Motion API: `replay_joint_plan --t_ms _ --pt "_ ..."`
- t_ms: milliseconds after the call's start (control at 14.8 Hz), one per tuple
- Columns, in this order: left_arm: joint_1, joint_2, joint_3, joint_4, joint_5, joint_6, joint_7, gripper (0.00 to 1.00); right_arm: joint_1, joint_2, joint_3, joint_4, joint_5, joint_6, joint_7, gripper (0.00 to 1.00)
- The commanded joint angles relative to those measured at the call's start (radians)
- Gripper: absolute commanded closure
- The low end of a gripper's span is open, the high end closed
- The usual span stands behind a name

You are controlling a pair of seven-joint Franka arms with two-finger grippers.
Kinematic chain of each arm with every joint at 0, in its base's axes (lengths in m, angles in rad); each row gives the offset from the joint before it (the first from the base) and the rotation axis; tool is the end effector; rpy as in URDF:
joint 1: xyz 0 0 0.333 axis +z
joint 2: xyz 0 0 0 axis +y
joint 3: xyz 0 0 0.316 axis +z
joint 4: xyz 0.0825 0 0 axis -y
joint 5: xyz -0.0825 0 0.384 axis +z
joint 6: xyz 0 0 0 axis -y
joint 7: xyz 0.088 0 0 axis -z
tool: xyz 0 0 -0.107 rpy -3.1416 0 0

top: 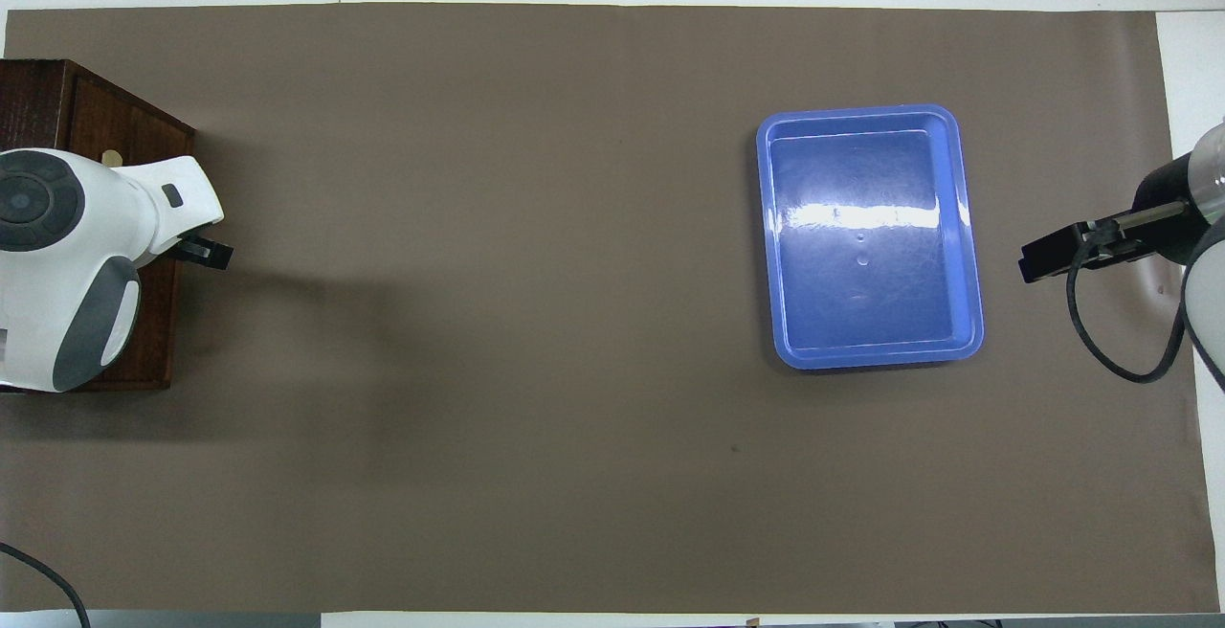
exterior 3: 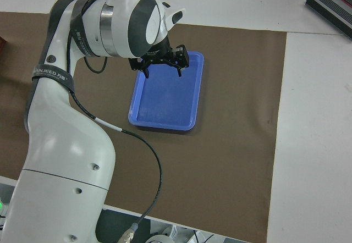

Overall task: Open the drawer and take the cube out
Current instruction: 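Pull the drawer open with the left gripper while the right gripper advances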

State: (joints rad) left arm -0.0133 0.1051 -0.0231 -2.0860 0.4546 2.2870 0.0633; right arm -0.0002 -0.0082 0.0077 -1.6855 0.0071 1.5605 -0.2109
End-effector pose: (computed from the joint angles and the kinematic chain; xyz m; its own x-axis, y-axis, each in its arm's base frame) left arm 0.5748 -0.0107 0.3863 0.9255 -0.3783 0.0197 -0.3469 -0.8673 -0.3571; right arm 0.5454 0.0049 0.5744 0.9697 0.2167 -0.1125 0.2145 -0.9762 -0.0312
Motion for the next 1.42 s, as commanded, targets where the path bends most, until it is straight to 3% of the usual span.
replay_joint_plan --t_ms 0,203,610,1017,1153,1356 --pt "-0.071 -0.022 -0.003 -0.034 -0.007 0.017 -0.106 0.0 0.037 -0.056 0.002 -0.094 0.021 0.062 -0.073 0.0" --pt "-0.14 -0.022 -0.003 -0.026 -0.106 0.011 -0.192 0.0 0.068 -0.064 0.002 -0.112 0.019 0.095 -0.073 0.0" --pt "-0.252 -0.022 -0.003 -0.017 -0.166 -0.008 -0.344 0.0 0.068 -0.064 0.002 -0.112 0.019 0.095 -0.165 0.0" --pt "-0.274 -0.018 -0.003 0.012 -0.2 -0.053 -0.358 0.0 0.062 -0.064 0.002 -0.114 0.092 0.101 -0.424 0.0" --pt "-0.269 0.002 -0.003 0.096 -0.218 -0.133 -0.367 0.0 0.063 -0.064 0.002 -0.114 0.1 0.101 -0.473 0.0" --pt "-0.264 0.08 0.002 0.356 -0.323 -0.347 -0.442 0.0 0.066 -0.064 0.002 -0.115 0.123 0.115 -0.582 0.0"
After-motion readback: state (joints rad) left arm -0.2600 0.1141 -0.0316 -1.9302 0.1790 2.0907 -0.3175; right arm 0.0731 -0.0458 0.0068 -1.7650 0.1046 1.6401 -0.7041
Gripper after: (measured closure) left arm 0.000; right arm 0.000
